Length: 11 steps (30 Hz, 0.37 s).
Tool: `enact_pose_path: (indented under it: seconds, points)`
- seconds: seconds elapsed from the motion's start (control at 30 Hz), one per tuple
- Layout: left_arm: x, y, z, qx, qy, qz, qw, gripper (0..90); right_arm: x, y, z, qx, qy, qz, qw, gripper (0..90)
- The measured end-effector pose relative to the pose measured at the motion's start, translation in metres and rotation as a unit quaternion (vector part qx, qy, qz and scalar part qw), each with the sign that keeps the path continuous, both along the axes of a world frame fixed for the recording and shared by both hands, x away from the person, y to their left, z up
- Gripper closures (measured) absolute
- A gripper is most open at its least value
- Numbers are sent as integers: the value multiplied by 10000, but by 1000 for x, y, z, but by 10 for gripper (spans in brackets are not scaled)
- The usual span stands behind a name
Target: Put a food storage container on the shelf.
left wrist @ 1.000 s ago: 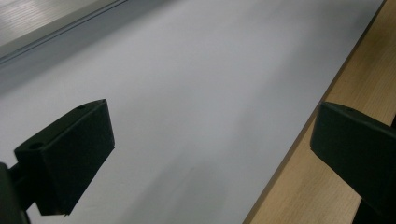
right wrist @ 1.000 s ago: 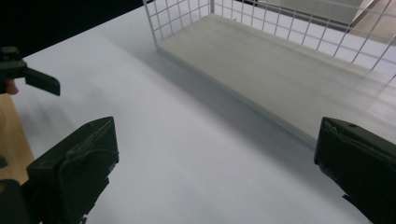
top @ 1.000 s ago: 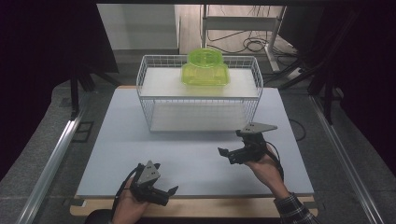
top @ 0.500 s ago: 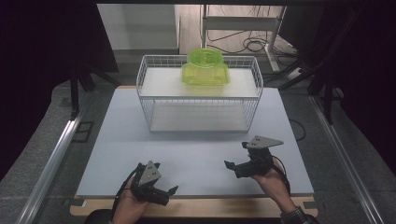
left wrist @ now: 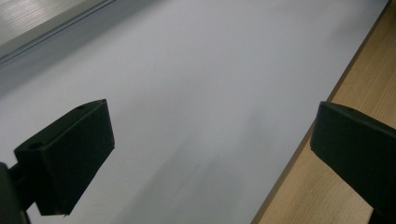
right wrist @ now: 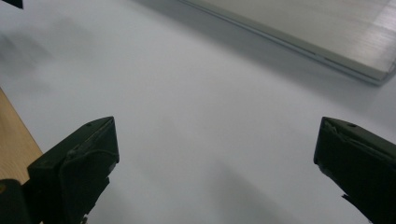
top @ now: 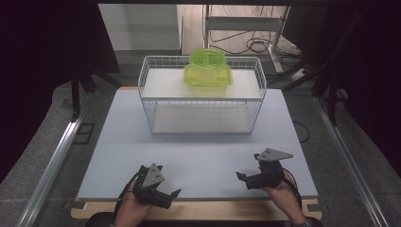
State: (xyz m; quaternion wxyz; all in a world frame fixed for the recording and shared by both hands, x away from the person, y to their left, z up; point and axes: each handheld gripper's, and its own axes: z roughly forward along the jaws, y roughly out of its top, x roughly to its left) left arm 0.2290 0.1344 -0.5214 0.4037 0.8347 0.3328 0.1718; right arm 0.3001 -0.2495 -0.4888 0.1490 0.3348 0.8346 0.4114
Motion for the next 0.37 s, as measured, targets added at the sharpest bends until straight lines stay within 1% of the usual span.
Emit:
enact_pose_path:
  seconds: [0.1, 0.2, 0.33, 0.37]
  points:
    - [0, -1, -1, 35, 4, 0, 10000, 0, -1, -2, -6, -40, 91, -28, 9999, 4]
    - [0, -1, -1, 63, 10, -21, 10000, 0, -2, -1, -12, -154, 189, -8, 9997, 3]
    - [0, -1, -1, 74, 4, -30, 10000, 0, 0, 0, -18, -354, 226, -1, 9991, 3]
    - [0, -2, -1, 67, 4, -30, 10000, 0, 0, 0, -18, -370, 230, -5, 9991, 3]
